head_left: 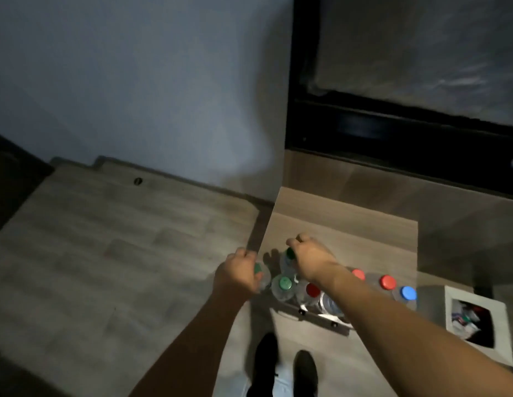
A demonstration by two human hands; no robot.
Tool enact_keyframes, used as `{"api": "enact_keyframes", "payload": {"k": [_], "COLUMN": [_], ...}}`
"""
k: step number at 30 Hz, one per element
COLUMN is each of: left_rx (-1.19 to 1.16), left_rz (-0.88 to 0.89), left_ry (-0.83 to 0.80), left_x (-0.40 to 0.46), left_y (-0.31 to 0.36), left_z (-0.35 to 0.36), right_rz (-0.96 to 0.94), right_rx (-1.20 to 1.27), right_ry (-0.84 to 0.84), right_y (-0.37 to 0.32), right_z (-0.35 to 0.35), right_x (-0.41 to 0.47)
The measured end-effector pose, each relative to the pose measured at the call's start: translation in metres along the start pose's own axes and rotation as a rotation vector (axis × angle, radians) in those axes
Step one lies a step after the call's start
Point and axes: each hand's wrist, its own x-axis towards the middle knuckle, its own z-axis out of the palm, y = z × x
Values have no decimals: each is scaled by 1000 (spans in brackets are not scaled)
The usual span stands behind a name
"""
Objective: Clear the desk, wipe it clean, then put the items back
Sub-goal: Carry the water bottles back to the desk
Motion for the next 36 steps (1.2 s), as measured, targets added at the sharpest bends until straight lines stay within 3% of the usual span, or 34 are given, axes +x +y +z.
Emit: {"api": "enact_keyframes", "payload": {"k": [4, 10, 17, 23, 29, 36], "left_rx": [-13, -63, -105, 6, 24, 54], "left_rz": [53, 31, 100, 389, 743, 1106], "left_ry": [-9, -4, 330, 535, 666, 625], "left_x": [8, 6, -17, -9, -2, -60], "left_y": [-8, -13, 11, 54, 141, 291], "left_z": [28, 3, -102, -160, -176, -156], "right_rz": [27, 140, 259, 368, 574, 833], "right_rx": [-10, 202, 432, 556, 579, 661], "right_ry": [-33, 91, 449, 737, 937, 1146], "right_y": [-7, -13, -33, -19, 27, 95], "right_z": [16, 2, -86, -136, -153, -132], "right_x": [23, 6, -63, -122, -195, -329]}}
